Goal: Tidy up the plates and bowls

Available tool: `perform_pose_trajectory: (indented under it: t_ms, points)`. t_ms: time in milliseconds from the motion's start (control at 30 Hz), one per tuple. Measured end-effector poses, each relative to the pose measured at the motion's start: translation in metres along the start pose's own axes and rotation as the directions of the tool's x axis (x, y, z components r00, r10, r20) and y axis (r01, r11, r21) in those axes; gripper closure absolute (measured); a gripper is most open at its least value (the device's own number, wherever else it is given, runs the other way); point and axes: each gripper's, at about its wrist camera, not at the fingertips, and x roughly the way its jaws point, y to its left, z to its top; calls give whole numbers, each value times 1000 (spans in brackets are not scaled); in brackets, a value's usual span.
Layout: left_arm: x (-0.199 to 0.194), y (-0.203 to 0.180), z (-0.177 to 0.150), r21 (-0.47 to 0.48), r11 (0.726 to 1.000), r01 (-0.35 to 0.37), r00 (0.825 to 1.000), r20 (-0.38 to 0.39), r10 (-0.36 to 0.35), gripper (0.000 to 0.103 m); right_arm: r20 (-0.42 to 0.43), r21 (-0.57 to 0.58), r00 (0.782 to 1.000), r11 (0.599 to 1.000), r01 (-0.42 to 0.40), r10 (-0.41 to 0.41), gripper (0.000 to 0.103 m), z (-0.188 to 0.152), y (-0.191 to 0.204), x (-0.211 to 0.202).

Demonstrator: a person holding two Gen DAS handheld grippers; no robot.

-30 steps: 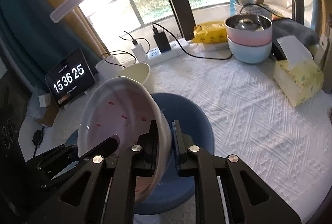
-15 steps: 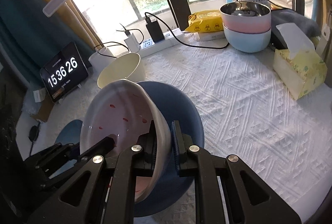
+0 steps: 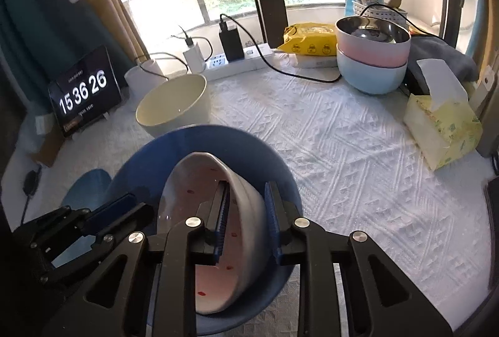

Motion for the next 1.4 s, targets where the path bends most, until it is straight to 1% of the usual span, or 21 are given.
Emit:
perform_pose_trajectory:
  t_ms: [133,167,200,400,500,600,700,767,867,1033,1167,1333,1400]
  points:
    - [0,2,-1,-4,1000,-1,1000,-4,1,83,63,11,997,999,33,-34,76,7,-9,-17]
    - [0,2,-1,-3,1000,-3,1000,-4,3,83,76,13,996,999,39,-40,71,9,-11,-19]
    - [-2,2,-1,0,1000,-2,1000,-2,2,83,84,17,996,999,42,-44,70,10,-15,-20]
    - [-3,1,1,6,1000,-6,1000,-1,6,83,77,55,992,994,91,-95,70,9,-36,-14]
    - [-6,0,3,16,1000,-12,1000,1,12,83,62,73,993,993,93,-97,70,7,-43,-9]
    - [-10,1,5,20,1000,-15,1000,5,15,83,79,100,995,994,51,-59,70,6,-46,-15]
    - [-12,1,8,18,1000,-26,1000,8,26,83,126,69,992,998,3,-12,70,6,-39,-24]
    - [-12,1,9,18,999,-38,999,5,38,83,125,42,992,999,-17,11,70,7,-33,-22]
    - [-14,-1,12,19,998,-53,999,9,53,83,116,34,993,999,-40,35,70,7,-31,-15]
    - [-15,-1,18,9,998,-59,998,18,59,83,101,-4,995,1000,11,-11,70,4,-35,-7]
    - [-15,-2,25,12,999,-53,998,25,53,83,87,-28,996,999,16,-14,70,4,-42,-4]
    - [-15,3,37,9,999,-44,998,42,43,83,73,-25,997,1000,-9,11,68,7,-43,-8]
    - [-15,6,40,8,999,-44,998,46,44,82,84,-36,996,999,9,-6,68,10,-39,-11]
